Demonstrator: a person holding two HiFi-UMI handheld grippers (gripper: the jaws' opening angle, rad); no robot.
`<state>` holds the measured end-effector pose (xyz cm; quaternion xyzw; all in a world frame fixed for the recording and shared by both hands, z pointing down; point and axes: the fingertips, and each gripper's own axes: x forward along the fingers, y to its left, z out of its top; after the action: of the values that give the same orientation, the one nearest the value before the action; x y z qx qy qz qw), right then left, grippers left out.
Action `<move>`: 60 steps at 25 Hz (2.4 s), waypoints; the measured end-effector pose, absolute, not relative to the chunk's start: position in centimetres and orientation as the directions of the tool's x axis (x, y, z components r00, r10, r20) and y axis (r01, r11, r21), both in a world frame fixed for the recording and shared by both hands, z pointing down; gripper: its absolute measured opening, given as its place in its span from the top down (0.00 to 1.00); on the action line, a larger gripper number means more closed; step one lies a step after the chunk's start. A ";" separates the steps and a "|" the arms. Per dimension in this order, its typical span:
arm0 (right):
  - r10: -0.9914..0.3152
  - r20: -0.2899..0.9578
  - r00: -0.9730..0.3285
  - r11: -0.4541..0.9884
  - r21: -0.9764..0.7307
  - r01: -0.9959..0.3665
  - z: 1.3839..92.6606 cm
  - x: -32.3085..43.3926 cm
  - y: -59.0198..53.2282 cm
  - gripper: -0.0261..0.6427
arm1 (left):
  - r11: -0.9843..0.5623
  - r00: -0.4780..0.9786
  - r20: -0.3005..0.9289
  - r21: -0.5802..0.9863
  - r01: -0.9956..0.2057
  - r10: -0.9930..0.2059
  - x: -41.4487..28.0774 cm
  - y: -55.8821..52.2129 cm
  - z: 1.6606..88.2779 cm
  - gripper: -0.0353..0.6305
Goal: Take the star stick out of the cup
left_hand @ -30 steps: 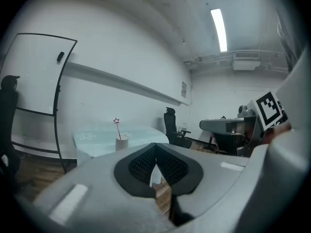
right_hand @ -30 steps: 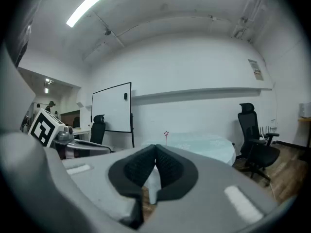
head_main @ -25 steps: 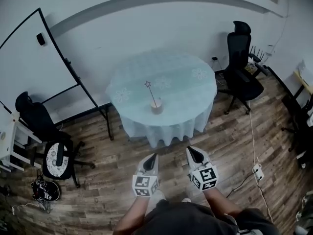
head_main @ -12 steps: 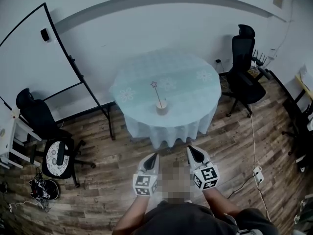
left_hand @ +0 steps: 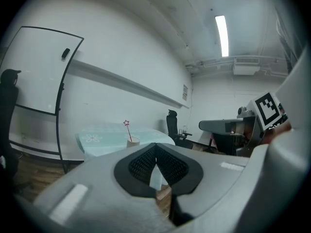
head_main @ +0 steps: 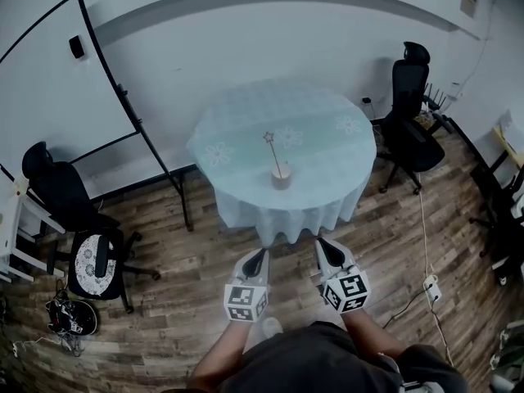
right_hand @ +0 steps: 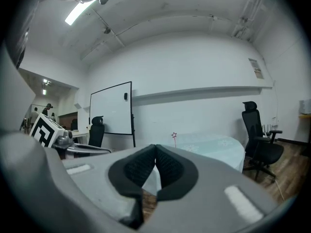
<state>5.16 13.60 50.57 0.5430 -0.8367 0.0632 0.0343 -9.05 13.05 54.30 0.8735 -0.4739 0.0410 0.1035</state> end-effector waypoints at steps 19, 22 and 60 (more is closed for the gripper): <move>-0.885 0.167 -0.435 0.422 -0.111 -0.900 52.7 3.2 8.3 0.96 | -0.516 0.536 0.206 0.148 -0.844 -0.819 -10.7 8.1 55.5 0.94; -0.884 0.174 -0.434 0.417 -0.127 -0.900 53.4 3.4 6.4 0.95 | -0.505 0.524 0.235 0.143 -0.851 -0.819 -10.9 6.5 56.4 0.94; -0.810 0.166 -0.562 0.535 -0.182 -0.825 54.7 12.0 -13.9 0.96 | -0.397 0.399 0.307 0.072 -0.915 -0.864 -1.4 -12.4 56.6 0.94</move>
<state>12.02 -13.87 54.65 0.4668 -0.8756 0.1206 0.0307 -1.38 -12.38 56.60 0.8285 -0.5366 0.1108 0.1153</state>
